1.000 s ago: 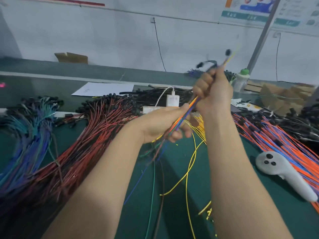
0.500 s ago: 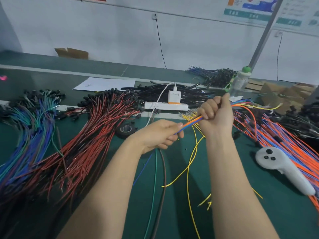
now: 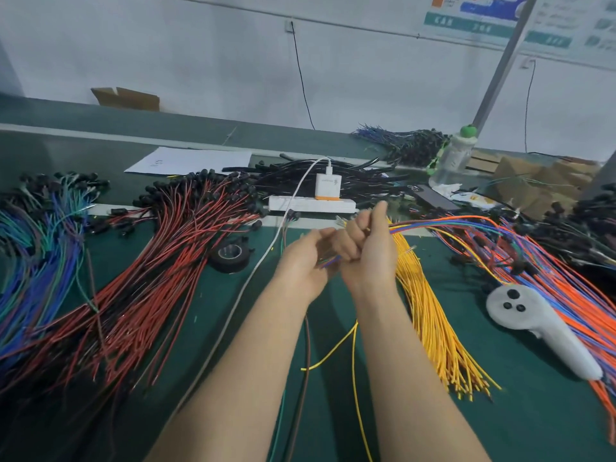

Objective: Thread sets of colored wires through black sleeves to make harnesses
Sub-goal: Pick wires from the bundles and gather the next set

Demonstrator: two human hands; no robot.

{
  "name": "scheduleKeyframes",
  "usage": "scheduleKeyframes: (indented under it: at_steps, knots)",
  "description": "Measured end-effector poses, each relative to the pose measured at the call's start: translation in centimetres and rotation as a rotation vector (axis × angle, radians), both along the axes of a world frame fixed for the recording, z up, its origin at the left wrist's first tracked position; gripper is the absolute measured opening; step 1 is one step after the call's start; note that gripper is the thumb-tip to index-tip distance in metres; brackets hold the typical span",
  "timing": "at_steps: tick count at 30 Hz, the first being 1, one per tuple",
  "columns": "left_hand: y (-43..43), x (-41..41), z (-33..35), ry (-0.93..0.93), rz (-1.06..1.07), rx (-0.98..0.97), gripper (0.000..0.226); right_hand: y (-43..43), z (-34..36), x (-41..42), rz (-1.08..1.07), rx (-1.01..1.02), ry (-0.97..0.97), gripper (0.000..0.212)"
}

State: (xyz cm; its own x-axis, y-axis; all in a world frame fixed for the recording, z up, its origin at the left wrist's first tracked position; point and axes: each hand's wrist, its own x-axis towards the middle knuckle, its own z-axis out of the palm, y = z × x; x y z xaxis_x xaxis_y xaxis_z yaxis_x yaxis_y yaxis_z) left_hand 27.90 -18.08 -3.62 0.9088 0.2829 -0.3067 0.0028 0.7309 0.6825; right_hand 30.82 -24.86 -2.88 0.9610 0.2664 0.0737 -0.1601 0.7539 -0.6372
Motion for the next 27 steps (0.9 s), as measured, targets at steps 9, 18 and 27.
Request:
scheduleKeyframes:
  at_steps: [9,18,27]
  knots:
    - [1.5,-2.3,-0.7,-0.12,-0.311,0.748,0.022,-1.1,0.5,1.3,-0.07,0.057,0.038,0.05]
    - [0.7,-1.9,-0.1,-0.343,0.004,1.005,0.027,-1.1,1.4,1.6,-0.043,0.461,0.211,0.05]
    - [-0.2,2.1,1.9,-0.208,0.101,0.409,0.024,-0.5,2.9,5.4,-0.133,0.442,0.182,0.049]
